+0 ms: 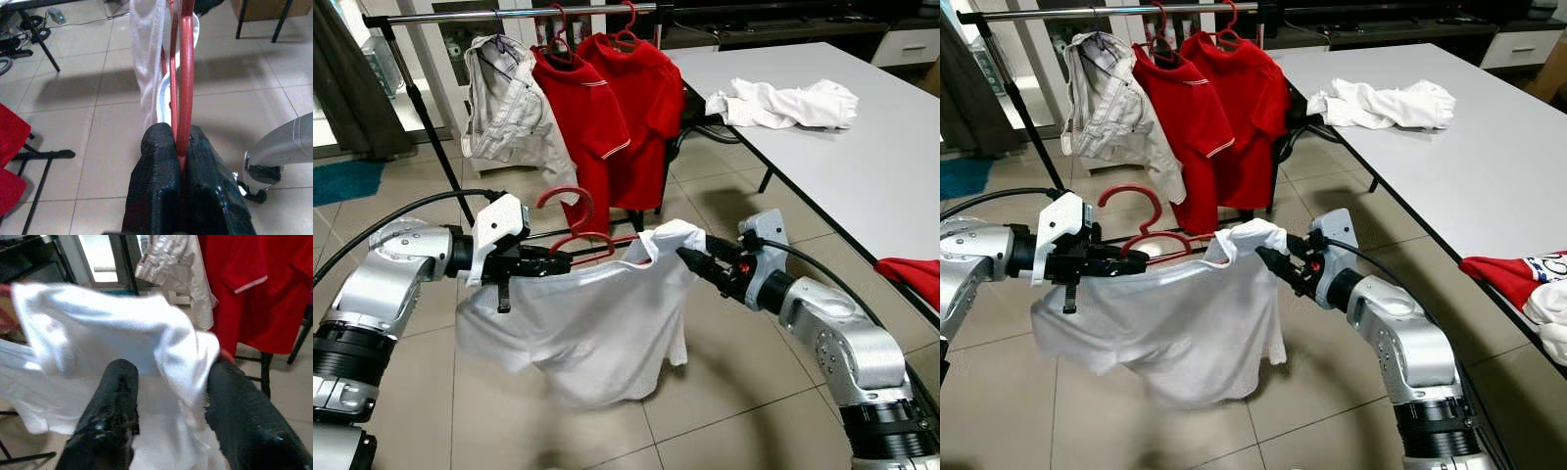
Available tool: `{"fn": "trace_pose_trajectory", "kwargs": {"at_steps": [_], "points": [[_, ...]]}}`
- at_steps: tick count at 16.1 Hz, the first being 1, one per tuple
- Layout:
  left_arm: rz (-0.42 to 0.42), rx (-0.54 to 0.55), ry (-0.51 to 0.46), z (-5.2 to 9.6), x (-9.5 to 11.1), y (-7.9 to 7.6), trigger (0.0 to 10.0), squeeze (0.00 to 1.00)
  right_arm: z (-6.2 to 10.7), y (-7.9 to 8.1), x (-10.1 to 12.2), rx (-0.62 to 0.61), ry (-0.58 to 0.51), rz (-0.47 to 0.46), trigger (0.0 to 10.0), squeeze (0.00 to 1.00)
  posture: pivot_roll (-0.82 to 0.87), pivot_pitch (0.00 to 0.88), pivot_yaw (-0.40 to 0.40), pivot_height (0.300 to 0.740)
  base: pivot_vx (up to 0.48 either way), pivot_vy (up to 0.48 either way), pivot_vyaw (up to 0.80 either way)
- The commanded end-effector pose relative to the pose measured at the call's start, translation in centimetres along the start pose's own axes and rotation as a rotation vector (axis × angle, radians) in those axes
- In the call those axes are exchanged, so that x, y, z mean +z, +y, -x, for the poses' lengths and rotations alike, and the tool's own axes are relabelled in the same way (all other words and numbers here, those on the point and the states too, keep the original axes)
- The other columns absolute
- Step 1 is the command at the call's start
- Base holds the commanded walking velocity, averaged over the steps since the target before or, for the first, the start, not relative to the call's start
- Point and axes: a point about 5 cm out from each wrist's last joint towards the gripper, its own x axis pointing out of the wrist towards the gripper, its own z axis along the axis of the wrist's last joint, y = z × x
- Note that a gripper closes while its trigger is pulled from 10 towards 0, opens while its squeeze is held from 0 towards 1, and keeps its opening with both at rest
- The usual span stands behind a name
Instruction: Hang hanger
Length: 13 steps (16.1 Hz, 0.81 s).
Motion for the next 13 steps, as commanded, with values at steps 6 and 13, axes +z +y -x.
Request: {"fn": "trace_pose_trajectory", "kwargs": {"at_steps": [6,13], "points": [[-0.024,-0.021,-0.033,0.2,1.0,-0.2,0.0,0.0,-0.3,-1.2,0.1,-0.084,-0.009,-0.019,0.0,0.0,-0.1,0.0,0.031,0.74,0.0,0.0,0.0],[-0.017,-0.025,-0.022,0.0,0.9,-0.3,0.0,0.0,-0.3,-1.5,0.3,-0.105,-0.024,-0.026,0.0,0.0,-0.1,0.0,0.038,0.74,0.0,0.0,0.0]]}}
